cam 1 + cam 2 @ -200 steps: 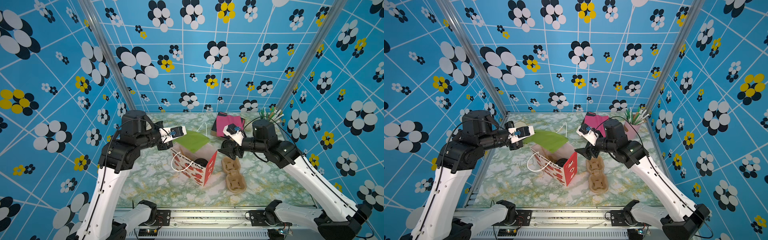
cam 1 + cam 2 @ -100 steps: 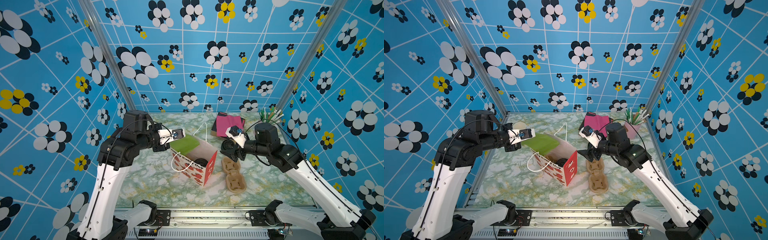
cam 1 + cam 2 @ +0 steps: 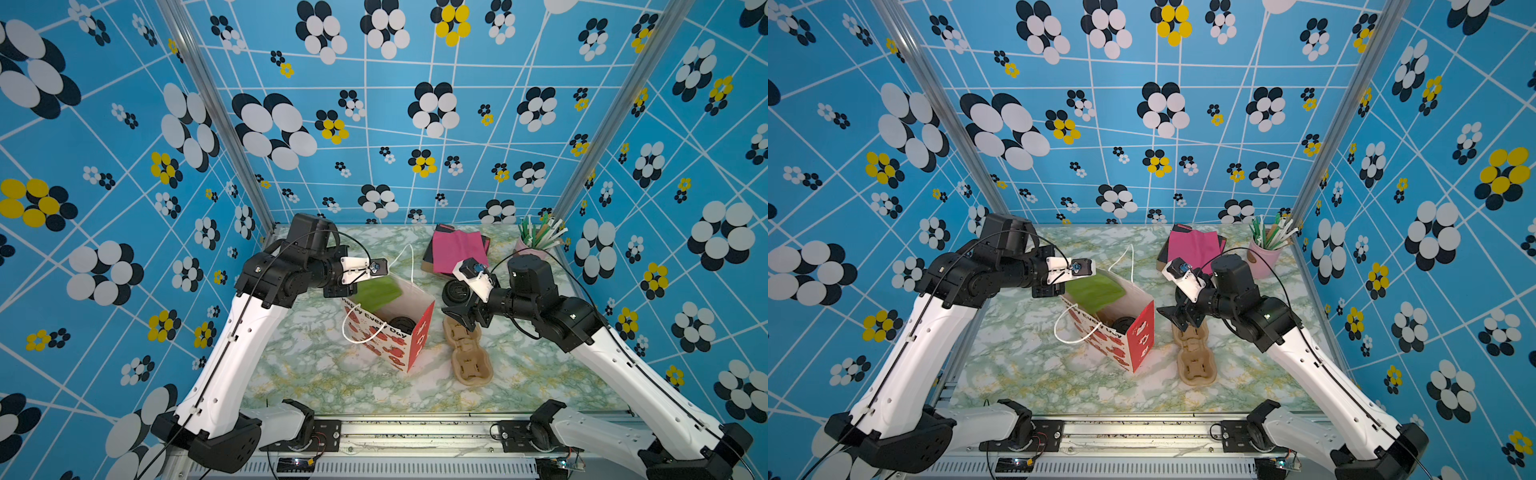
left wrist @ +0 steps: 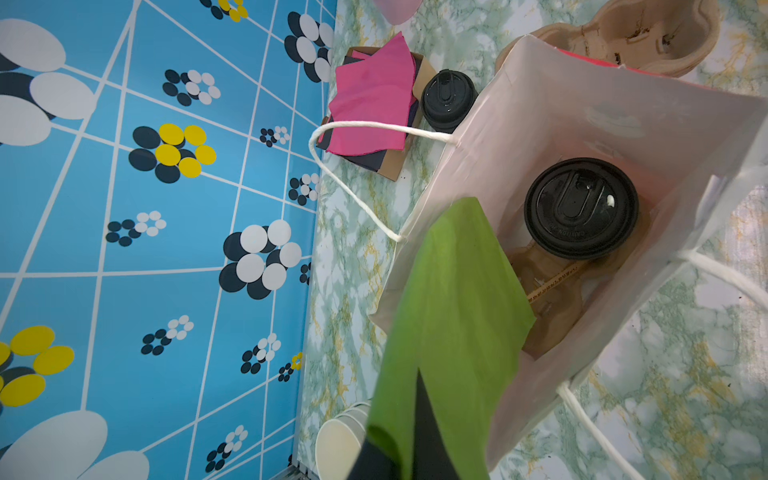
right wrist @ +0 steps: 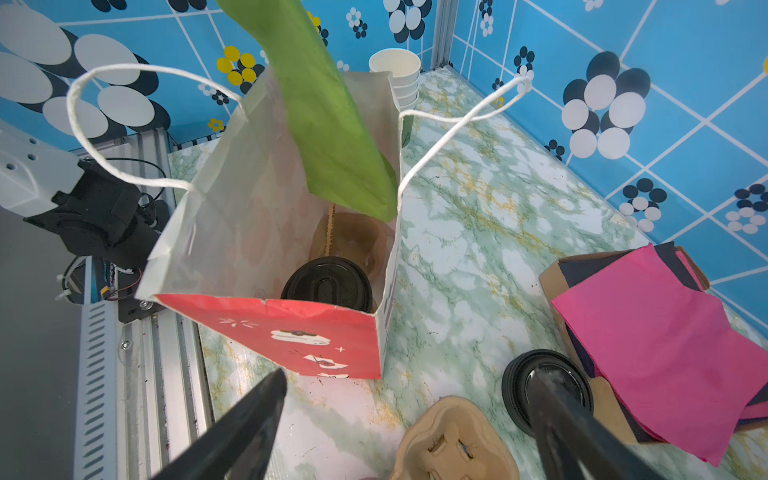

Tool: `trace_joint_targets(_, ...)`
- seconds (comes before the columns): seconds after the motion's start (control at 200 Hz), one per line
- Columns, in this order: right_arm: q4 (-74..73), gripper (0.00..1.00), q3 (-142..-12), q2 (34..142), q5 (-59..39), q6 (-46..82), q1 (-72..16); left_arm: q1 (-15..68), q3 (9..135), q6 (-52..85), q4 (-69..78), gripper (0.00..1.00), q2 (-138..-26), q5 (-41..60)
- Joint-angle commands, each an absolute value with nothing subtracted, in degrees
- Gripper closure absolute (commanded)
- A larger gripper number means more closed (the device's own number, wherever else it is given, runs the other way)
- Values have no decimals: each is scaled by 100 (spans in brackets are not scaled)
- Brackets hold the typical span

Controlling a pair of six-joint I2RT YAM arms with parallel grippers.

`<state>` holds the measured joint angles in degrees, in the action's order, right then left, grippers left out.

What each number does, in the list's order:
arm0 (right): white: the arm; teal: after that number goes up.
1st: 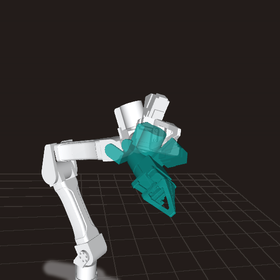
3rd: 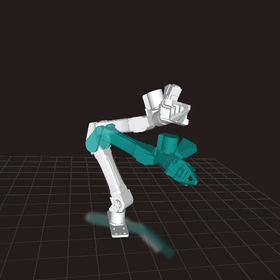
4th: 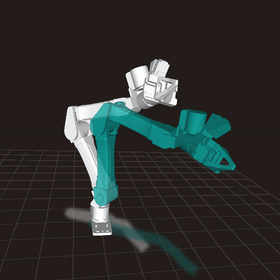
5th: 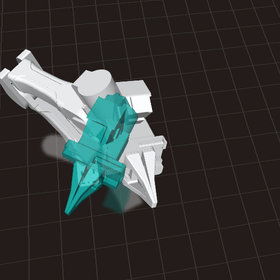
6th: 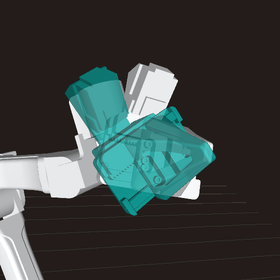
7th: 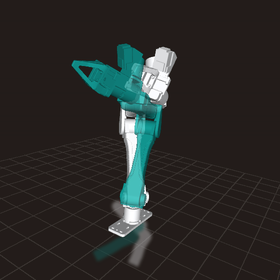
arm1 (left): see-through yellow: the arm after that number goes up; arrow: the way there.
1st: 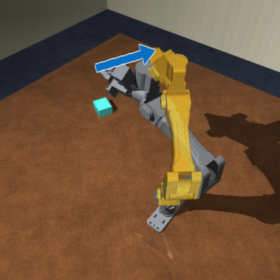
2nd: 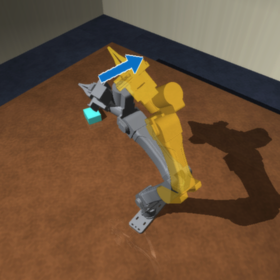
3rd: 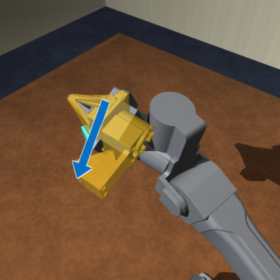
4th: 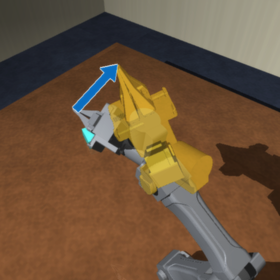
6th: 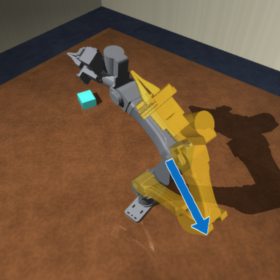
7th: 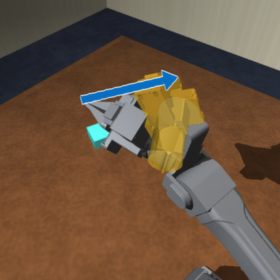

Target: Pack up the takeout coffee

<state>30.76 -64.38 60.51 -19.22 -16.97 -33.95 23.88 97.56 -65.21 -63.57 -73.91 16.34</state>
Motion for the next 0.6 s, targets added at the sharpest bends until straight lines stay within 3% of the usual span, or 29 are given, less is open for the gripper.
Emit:
trace_joint_targets(0.0, 2837, 6, -6313, 5955, -1800, -1501, -3386, 2533, 9774, -6521, -6622, 100, -7562, 1462)
trace_joint_targets(0.6, 2792, 5, -6058, 5845, -1714, -1468, -3392, 2940, 9741, -6663, -6875, 100, -8381, 1109)
